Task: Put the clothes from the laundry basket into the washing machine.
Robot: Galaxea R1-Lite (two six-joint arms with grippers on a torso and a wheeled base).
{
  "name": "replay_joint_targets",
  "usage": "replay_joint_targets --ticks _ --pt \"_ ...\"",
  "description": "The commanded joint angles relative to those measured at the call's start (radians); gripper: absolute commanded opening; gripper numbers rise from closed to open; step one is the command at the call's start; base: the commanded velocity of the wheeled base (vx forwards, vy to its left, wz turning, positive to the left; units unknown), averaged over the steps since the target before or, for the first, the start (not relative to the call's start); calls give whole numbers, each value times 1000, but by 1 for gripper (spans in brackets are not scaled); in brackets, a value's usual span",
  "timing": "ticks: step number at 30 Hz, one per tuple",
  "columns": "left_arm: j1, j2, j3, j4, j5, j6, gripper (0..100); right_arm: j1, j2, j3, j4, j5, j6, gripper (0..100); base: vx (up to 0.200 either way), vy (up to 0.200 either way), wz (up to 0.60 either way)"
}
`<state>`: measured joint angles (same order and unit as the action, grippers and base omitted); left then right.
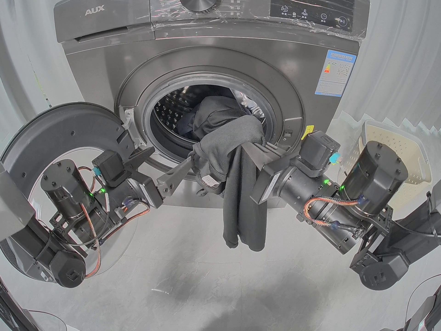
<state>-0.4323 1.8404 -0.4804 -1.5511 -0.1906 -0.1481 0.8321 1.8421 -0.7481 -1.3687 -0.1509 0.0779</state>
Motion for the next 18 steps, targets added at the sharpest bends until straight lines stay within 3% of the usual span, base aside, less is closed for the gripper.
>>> replay_joint_targets --ticks 1,8,12,18 --pt "-2 5 19 0 -9 1 100 -1 0 -2 -3 1 0 0 0 0 0" --pt "6 28 23 -1 -15 12 100 -1 -1 0 -3 1 0 0 0 0 0" --pt "-3 62 23 -1 -9 64 100 -1 -3 0 -4 1 0 0 0 0 0" --pt "0 91 -7 -1 -3 65 100 1 -4 7 -7 1 0 0 0 0 0"
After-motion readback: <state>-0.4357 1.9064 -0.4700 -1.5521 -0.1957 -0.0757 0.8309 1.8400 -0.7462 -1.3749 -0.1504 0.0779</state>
